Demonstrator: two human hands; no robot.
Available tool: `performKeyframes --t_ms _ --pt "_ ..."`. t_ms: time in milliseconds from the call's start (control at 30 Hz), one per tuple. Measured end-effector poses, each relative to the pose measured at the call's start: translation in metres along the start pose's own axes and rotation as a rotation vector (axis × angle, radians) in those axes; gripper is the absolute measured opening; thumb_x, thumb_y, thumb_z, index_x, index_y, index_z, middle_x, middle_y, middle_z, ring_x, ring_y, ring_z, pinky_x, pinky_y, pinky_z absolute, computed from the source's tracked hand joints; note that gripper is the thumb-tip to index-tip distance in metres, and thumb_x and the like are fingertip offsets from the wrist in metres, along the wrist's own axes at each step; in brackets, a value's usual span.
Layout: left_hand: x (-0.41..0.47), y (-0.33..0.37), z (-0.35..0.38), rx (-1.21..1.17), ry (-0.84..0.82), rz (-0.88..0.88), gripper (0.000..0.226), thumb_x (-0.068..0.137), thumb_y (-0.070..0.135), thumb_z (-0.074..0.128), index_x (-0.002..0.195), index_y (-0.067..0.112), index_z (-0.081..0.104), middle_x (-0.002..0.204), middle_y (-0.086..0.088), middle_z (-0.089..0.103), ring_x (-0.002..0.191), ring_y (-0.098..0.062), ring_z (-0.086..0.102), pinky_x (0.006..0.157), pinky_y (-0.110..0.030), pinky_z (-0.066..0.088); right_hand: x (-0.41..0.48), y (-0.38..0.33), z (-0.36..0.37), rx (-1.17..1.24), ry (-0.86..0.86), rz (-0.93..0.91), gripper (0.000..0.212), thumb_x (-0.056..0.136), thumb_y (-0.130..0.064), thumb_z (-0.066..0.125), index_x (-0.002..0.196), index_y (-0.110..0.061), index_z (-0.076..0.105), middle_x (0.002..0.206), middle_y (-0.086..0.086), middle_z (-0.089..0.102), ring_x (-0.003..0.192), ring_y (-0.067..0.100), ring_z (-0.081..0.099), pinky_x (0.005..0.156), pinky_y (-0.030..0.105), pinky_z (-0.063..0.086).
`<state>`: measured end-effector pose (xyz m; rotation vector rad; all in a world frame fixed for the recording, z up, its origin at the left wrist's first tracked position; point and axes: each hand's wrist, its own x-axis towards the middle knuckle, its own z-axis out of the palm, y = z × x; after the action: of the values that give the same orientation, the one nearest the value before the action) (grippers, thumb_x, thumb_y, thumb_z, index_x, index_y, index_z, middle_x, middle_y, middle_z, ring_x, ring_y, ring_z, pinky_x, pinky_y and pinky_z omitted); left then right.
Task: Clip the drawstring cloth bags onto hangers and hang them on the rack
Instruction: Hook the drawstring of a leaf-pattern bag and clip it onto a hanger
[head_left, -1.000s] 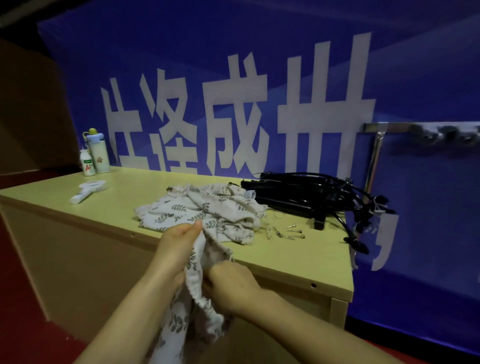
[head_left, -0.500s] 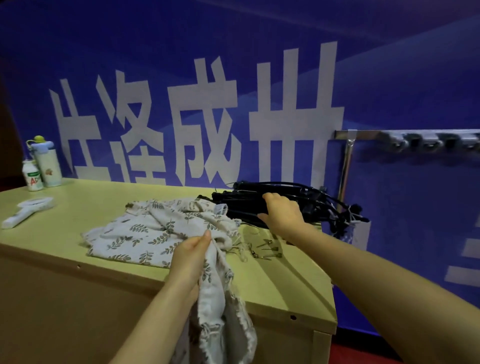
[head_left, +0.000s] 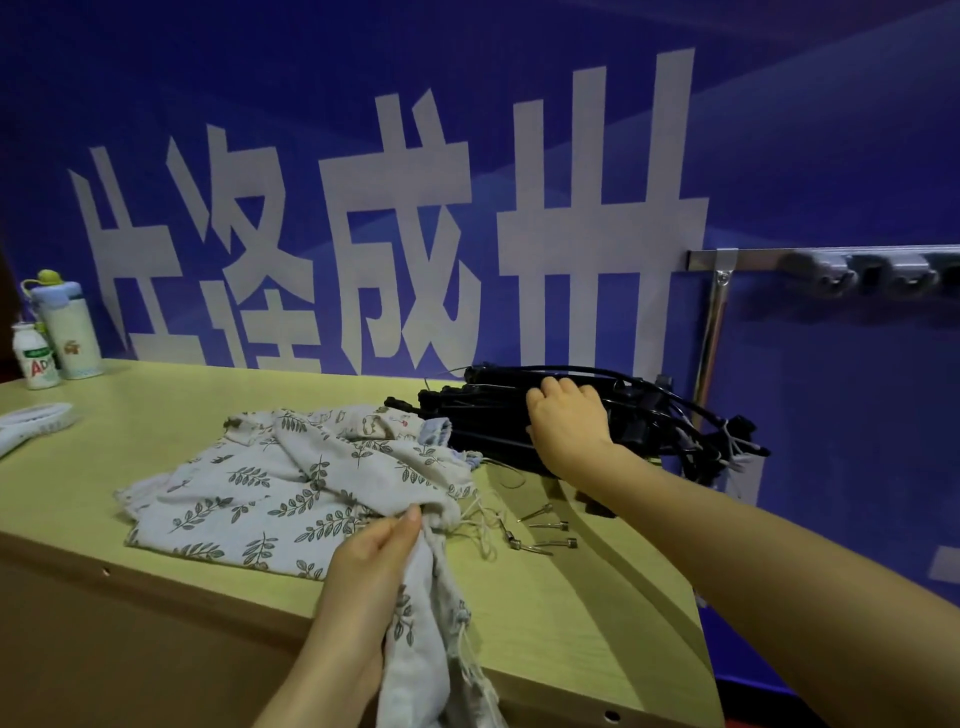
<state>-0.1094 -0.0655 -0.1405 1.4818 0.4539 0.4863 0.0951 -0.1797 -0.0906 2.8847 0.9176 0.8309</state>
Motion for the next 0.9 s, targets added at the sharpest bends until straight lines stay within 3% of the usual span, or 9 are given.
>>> performKeyframes --t_ms 67,167,233,300,400,533,667,800,900 --pt "0.001 0.001 0.001 -0.009 0.011 0.011 0.026 0.091 0.034 0.055 0.098 0.015 0.07 0.102 -0.001 0.072 0.1 -0.017 0.064 0.086 -0.031 0.047 0.008 0.003 -0.002 0.008 -0.005 0.014 0.038 0.086 -0.022 0.063 0.121 -0.012 0.052 0.122 0.009 0.054 0.115 0.028 0.049 0.095 0.037 0.039" --pt "0.003 0.004 0.002 -0.021 0.022 0.003 0.018 0.092 0.032 0.055 0.083 0.021 0.065 0.087 0.008 0.066 0.086 -0.008 0.058 0.069 -0.024 0.04 0.015 0.003 -0.002 -0.02 0.058 0.001 0.043 0.085 -0.023 0.065 0.124 -0.011 0.049 0.123 0.01 0.052 0.115 0.029 0.047 0.096 0.038 0.039" --pt "0.005 0.006 0.002 -0.017 0.022 -0.003 0.018 0.091 0.031 0.056 0.082 0.019 0.066 0.089 0.003 0.068 0.088 -0.013 0.06 0.071 -0.026 0.042 0.019 0.004 -0.004 -0.036 0.054 0.024 0.052 0.084 -0.028 0.066 0.128 -0.011 0.044 0.124 0.011 0.049 0.116 0.03 0.046 0.097 0.04 0.038" --pt "0.006 0.008 0.003 -0.01 0.019 -0.008 0.018 0.091 0.03 0.057 0.088 0.016 0.068 0.097 -0.003 0.071 0.095 -0.018 0.064 0.078 -0.029 0.047 0.024 0.009 -0.006 -0.003 -0.067 0.094 0.058 0.084 -0.035 0.065 0.131 -0.01 0.041 0.126 0.013 0.05 0.117 0.032 0.048 0.096 0.041 0.04" --pt "0.006 0.009 0.004 0.0 0.037 -0.033 0.019 0.091 0.029 0.057 0.092 0.014 0.068 0.098 -0.008 0.072 0.096 -0.023 0.066 0.079 -0.031 0.05 0.029 0.015 -0.009 0.048 -0.259 0.157 0.048 0.087 -0.039 0.062 0.123 -0.01 0.05 0.11 0.011 0.059 0.096 0.029 0.057 0.074 0.038 0.043" --pt "0.01 0.007 0.004 -0.004 0.06 -0.067 0.024 0.09 0.03 0.059 0.098 0.01 0.069 0.102 -0.012 0.072 0.1 -0.027 0.066 0.093 -0.039 0.05 0.032 0.014 -0.007 0.053 -0.259 0.135 0.043 0.086 -0.04 0.064 0.116 -0.01 0.057 0.106 0.01 0.059 0.099 0.029 0.054 0.075 0.039 0.047" --pt "0.009 0.005 0.005 -0.003 0.07 -0.072 0.024 0.09 0.028 0.059 0.1 0.009 0.07 0.103 -0.012 0.072 0.1 -0.027 0.066 0.097 -0.043 0.049 0.032 0.012 -0.007 0.079 -0.29 0.144 0.042 0.082 -0.047 0.065 0.105 -0.012 0.06 0.073 0.001 0.051 0.078 0.022 0.056 0.063 0.032 0.044" --pt "0.008 0.007 0.005 -0.003 0.068 -0.078 0.02 0.091 0.027 0.058 0.094 0.01 0.07 0.099 -0.012 0.073 0.097 -0.027 0.067 0.093 -0.039 0.051 0.032 0.012 -0.011 0.082 -0.341 0.121 0.046 0.079 -0.045 0.07 0.108 -0.013 0.058 0.082 0.002 0.053 0.079 0.023 0.054 0.066 0.033 0.042" --pt "0.009 0.007 0.005 -0.004 0.051 -0.1 0.027 0.09 0.03 0.059 0.104 0.009 0.069 0.104 -0.012 0.072 0.103 -0.028 0.066 0.099 -0.043 0.048 0.031 0.014 -0.015 0.089 -0.324 0.097 0.045 0.078 -0.044 0.07 0.108 -0.012 0.058 0.08 0.002 0.054 0.077 0.022 0.054 0.064 0.032 0.042"
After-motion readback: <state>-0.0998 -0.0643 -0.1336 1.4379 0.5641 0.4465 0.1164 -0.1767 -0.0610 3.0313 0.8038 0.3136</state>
